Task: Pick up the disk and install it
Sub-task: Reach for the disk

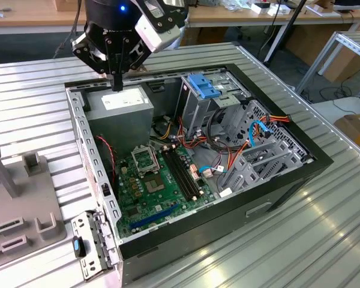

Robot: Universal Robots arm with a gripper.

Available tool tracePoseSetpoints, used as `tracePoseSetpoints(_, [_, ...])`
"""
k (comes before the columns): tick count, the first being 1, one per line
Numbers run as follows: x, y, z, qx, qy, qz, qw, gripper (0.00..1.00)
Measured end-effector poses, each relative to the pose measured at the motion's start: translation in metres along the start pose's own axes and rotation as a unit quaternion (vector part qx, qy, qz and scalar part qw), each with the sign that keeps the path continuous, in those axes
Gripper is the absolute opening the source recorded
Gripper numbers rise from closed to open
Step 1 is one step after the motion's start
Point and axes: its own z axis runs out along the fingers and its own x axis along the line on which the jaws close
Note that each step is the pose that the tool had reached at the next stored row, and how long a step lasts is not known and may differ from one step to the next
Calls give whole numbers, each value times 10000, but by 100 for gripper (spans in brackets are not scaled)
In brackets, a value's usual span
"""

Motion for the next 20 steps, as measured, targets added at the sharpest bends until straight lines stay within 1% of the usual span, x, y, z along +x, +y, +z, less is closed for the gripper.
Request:
tracePoseSetpoints(10, [140, -10, -4, 0, 0, 0, 10000, 11])
tracePoseSetpoints(15, [186, -14, -6, 0, 0, 0, 10000, 11])
tracePoseSetpoints(17, [228, -17, -7, 0, 0, 0, 10000, 11])
tracePoseSetpoints(20, [271, -21, -8, 0, 0, -1, 10000, 11])
